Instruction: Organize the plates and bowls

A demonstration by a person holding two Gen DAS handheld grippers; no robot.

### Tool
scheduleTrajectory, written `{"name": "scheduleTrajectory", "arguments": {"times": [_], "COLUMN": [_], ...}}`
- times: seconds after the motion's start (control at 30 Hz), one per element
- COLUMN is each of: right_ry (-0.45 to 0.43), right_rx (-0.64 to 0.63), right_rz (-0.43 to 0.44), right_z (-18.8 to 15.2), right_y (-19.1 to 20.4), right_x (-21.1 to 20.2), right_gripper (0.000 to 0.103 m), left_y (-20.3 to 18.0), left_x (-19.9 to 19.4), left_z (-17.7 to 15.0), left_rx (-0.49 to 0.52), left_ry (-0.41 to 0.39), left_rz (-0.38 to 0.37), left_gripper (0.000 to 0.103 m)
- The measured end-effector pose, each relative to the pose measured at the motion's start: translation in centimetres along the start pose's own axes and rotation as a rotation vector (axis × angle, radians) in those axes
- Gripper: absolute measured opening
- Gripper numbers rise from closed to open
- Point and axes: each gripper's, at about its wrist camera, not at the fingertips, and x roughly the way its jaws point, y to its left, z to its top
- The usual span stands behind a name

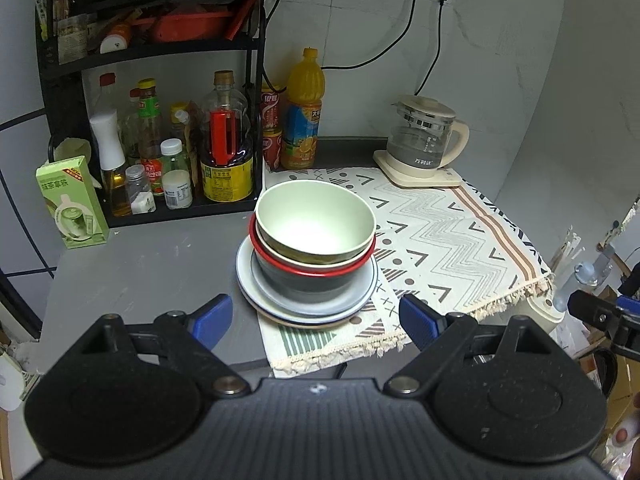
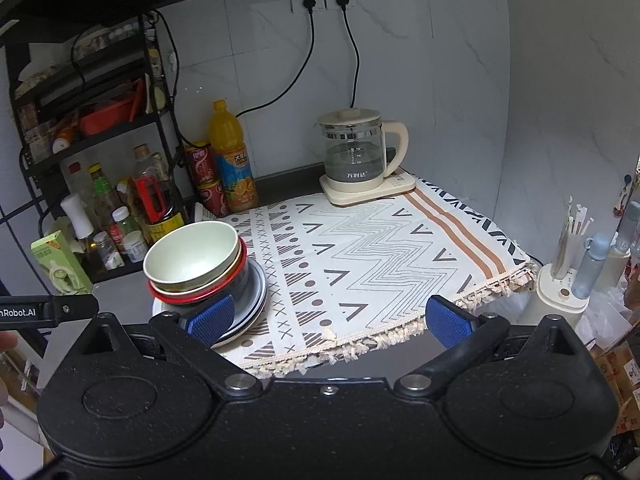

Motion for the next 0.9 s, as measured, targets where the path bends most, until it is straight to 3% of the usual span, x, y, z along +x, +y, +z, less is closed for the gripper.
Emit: {"name": "scheduleTrajectory", "arguments": {"times": [0.9], "right_ry": [-0.046], "right_rx": [-0.005], "right_rz": [-0.01], "right_z": [-3.0], "right_y": [1.0], "right_x": [-5.2], "right_gripper": [0.103], "left_y": [0.4], "left_x": [-4.5], "left_z": [-3.3], "left_rx": [0.014], "left_ry": [-0.044], "left_rz": [-0.017], "left_gripper": [0.089]}}
